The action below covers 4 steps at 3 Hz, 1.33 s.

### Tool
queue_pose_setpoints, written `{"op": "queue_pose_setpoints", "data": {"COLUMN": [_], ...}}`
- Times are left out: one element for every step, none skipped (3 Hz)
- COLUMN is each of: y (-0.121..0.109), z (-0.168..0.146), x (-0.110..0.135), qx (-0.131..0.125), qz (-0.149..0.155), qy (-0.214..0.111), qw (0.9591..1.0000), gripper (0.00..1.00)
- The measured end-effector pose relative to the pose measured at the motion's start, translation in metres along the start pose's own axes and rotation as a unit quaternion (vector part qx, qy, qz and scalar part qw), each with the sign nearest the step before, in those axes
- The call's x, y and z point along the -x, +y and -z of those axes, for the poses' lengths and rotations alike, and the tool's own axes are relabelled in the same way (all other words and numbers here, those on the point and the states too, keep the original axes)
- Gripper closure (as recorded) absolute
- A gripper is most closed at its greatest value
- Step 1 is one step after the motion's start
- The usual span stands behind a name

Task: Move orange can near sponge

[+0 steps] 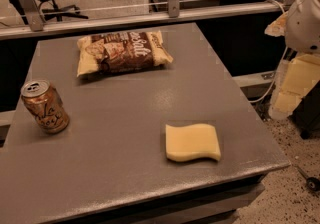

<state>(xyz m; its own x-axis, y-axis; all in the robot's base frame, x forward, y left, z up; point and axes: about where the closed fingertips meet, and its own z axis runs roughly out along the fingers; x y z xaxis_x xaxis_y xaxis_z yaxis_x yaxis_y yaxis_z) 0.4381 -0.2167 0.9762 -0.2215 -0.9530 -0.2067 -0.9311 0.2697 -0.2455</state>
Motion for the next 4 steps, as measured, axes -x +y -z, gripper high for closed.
{"op": "queue_pose_setpoints", "data": {"y": [0.000,-0.012,-0.028,-0.040], "z": [0.000,-0.017,-0.054,-0.077], "x": [0.000,0.027,0.094,0.170], "qx": [0.000,0.002,0.015,0.032], "qz": [0.000,0.008,0.027,0.045], "qy": [0.000,-0.043,-0.128,-0.224], "qw": [1.0000,0.9991,0.9913,0.9730], "gripper": [0.00,0.00,0.00,0.00]}}
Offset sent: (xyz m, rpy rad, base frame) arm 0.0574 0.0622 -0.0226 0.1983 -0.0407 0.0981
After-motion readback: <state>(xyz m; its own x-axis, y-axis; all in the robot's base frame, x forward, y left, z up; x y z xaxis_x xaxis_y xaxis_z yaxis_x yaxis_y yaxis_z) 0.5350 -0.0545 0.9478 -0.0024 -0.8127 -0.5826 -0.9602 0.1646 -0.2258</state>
